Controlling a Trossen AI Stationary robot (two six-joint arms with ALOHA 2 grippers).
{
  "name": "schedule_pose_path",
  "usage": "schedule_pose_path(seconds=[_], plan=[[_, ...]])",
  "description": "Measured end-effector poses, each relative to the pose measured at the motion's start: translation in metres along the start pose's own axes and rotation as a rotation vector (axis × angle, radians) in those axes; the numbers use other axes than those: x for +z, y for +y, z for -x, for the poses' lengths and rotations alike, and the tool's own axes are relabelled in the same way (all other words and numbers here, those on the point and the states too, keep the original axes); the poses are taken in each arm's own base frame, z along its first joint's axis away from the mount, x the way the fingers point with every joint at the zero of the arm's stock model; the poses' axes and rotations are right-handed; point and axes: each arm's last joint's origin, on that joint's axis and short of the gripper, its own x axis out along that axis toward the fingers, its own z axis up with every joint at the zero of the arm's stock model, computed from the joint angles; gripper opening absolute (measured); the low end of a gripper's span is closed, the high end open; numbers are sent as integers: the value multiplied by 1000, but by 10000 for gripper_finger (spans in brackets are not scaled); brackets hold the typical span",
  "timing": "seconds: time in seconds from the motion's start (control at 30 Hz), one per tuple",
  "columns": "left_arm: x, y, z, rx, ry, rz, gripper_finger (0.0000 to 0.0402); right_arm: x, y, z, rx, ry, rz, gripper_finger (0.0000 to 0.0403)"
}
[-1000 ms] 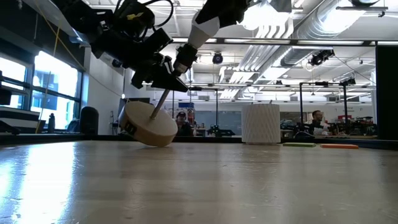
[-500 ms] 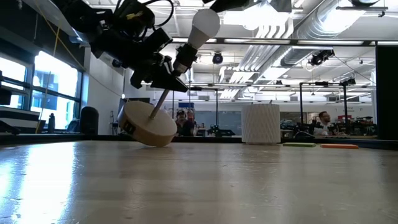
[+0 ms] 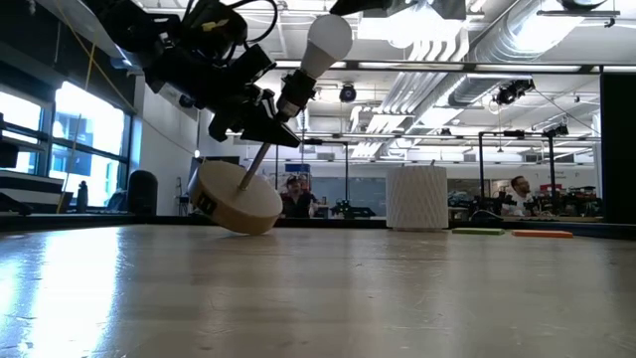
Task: Screw lightbulb
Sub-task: Remove the lightbulb from the lamp
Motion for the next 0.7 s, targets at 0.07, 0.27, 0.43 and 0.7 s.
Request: schedule_pose_path(seconds=[0.07,0.27,0.43,0.7], plan=[[0,0,0,0,0,1,21,0,-1,1,-50,3,14,296],[0,0,0,2,2,2,21,-1,-4,2,-159,24,-26,296],[0,0,0,2,1,5,21,-7,-5,-3,-151,69,-97,296],[-1,0,0,10,7,-1,21,-12,0,-25,-145,114,-59,296]])
